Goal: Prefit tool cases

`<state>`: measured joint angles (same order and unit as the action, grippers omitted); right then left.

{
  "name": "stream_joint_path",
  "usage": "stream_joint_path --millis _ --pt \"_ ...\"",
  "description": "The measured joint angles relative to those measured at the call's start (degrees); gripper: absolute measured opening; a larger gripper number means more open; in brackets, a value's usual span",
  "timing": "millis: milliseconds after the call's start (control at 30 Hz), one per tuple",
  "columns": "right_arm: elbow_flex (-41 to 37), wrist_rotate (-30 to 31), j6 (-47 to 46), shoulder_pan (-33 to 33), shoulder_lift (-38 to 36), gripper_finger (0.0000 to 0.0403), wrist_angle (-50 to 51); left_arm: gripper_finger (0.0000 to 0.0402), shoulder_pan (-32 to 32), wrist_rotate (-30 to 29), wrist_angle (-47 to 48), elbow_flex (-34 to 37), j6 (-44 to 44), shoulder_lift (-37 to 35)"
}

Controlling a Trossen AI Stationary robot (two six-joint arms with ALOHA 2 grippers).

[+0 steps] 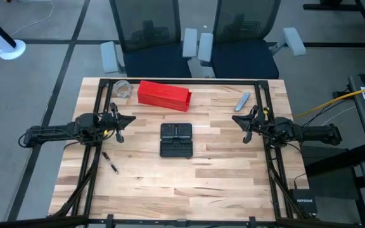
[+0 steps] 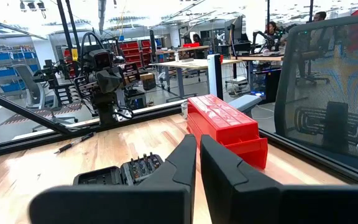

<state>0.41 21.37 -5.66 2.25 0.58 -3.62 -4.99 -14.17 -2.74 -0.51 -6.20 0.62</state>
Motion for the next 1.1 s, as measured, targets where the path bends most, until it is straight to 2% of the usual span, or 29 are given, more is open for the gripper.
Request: stream_joint_path --millis 600,733,800,900,1000,1100 --pt "0.0 0.0 -0.3 -0.01 0.0 0.0024 -1.68 0.0004 0.0 0.02 -0.01 0.0 0.02 -0.01" --pt "0.0 -1.4 -9.51 0.01 0.01 0.0024 -10.53 0.0004 0.0 0.01 0.0 0.0 0.01 -0.01" --pt "0.01 0.44 -15.7 0.01 0.05 0.0024 -17.83 0.0004 0.0 0.02 -0.01 0.0 0.02 -0.01" --pt "0.0 5.25 -16.82 -0.01 0.42 0.0024 -27.55 0.0004 0.0 0.0 -0.02 0.0 0.0 0.0" --pt "0.05 7.25 -16.59 -0.01 0.75 0.0024 -38.21 0.0004 0.0 0.02 -0.02 0.0 0.02 0.0" --pt "2.43 9.35 -16.6 -0.01 4.02 0.0024 -40.04 0.0004 0.0 0.02 -0.02 0.0 0.0 0.0"
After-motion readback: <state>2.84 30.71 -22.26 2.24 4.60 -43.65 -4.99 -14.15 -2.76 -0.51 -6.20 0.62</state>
